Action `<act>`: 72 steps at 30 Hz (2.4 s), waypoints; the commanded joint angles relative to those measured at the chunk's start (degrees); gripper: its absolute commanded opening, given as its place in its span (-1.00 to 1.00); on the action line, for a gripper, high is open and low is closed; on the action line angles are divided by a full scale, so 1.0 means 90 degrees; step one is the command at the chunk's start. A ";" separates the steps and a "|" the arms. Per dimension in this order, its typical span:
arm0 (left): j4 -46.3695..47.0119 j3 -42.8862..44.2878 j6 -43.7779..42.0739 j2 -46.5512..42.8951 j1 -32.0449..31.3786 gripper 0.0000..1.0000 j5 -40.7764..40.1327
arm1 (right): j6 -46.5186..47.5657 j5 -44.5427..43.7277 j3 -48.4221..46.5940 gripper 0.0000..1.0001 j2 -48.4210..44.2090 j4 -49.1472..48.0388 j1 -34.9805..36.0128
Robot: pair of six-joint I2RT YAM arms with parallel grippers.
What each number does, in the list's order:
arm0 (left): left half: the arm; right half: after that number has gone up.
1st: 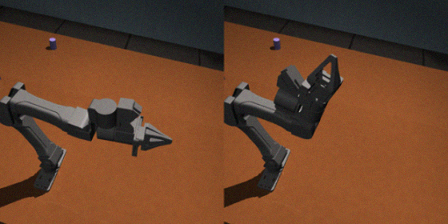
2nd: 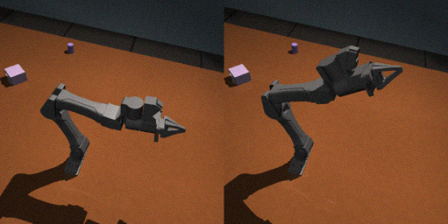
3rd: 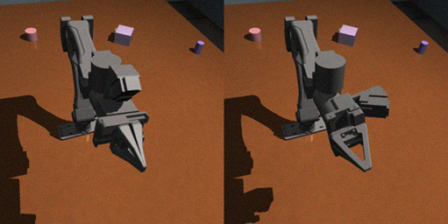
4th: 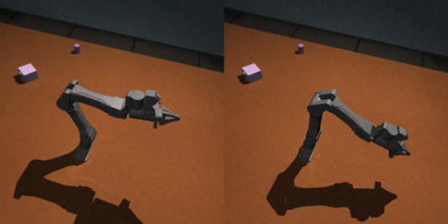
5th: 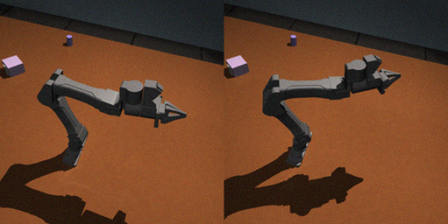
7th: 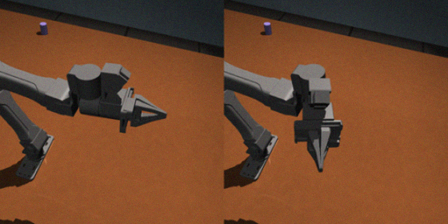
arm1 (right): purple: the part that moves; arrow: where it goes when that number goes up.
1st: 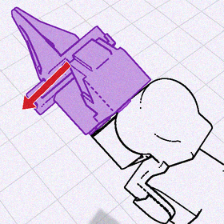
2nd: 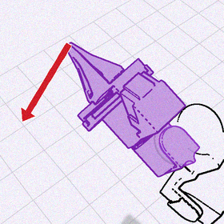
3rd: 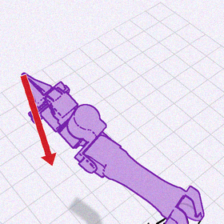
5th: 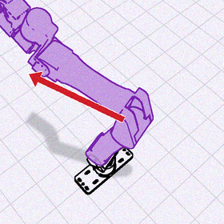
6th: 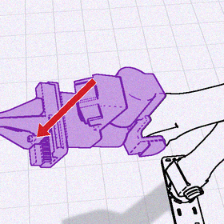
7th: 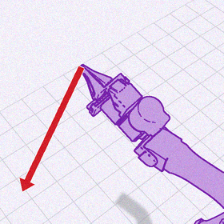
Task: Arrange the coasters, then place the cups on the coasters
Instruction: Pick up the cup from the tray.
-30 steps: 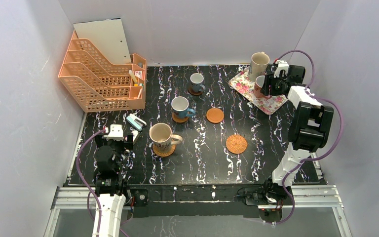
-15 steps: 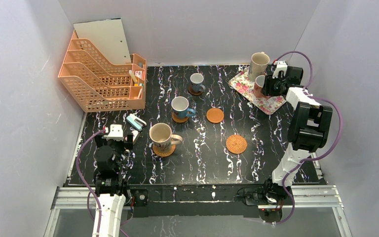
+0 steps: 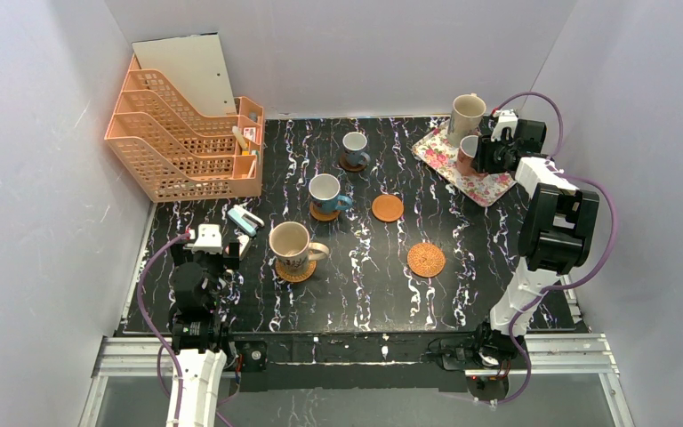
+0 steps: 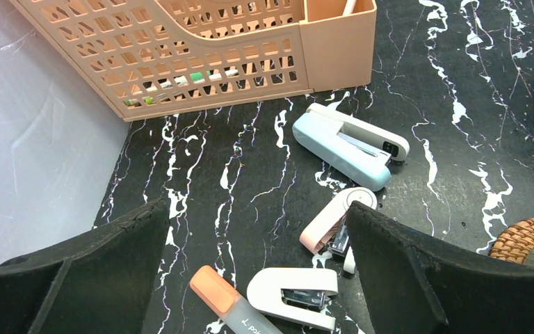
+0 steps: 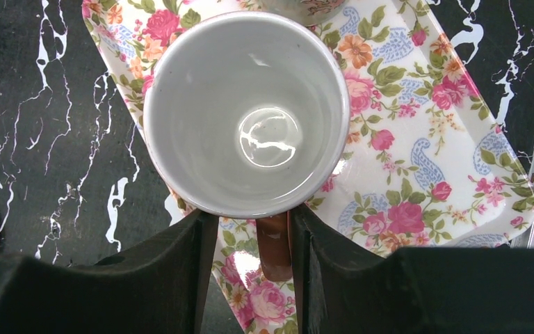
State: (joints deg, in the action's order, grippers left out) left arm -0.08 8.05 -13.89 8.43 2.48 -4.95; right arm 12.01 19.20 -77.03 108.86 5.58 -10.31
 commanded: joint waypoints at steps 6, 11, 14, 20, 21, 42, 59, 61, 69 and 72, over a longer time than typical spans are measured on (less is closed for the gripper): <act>0.0066 -0.0055 0.0005 -0.0006 0.0025 0.93 -0.0058 | 0.0037 -0.0025 -0.0145 -0.11 -0.0095 -0.0095 0.0042; 0.0067 -0.0055 0.0000 -0.0007 0.0027 0.93 -0.0063 | 0.0047 -0.0034 -0.0150 -0.13 -0.0092 -0.0068 0.0042; 0.0066 -0.0055 0.0001 -0.0004 0.0022 0.93 -0.0055 | 0.0054 -0.0024 -0.0175 -0.20 -0.0073 -0.0032 0.0046; 0.0058 -0.0055 0.0002 -0.0004 0.0027 0.93 -0.0068 | 0.0081 0.0000 -0.0246 -0.36 -0.0014 0.0066 0.0042; 0.0066 -0.0055 0.0001 -0.0008 0.0027 0.93 -0.0067 | 0.0081 0.0001 -0.0249 -0.41 -0.0009 0.0075 0.0042; 0.0071 -0.0055 0.0010 0.0006 0.0030 0.93 -0.0092 | 0.0057 0.0212 0.0724 -0.97 -0.1123 -0.1181 0.0042; 0.0086 -0.0055 0.0010 0.0011 0.0027 0.94 -0.0090 | -0.0056 0.0604 0.1146 -0.97 -0.1620 -0.1648 0.0042; 0.0087 -0.0055 0.0010 0.0011 0.0027 0.94 -0.0086 | -0.0037 0.0721 0.1162 -0.97 -0.1662 -0.1646 0.0042; 0.0087 -0.0055 0.0017 0.0010 0.0026 0.94 -0.0098 | 0.0119 0.1454 0.1163 -0.97 -0.1789 -0.1456 0.0042; 0.0087 -0.0055 0.0010 0.0011 0.0027 0.94 -0.0109 | 0.0194 0.1660 0.1130 -0.97 -0.1810 -0.1334 0.0042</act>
State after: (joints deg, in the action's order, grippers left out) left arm -0.05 8.05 -13.89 8.43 2.48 -5.19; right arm 12.47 28.45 -65.80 96.44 -2.70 -10.00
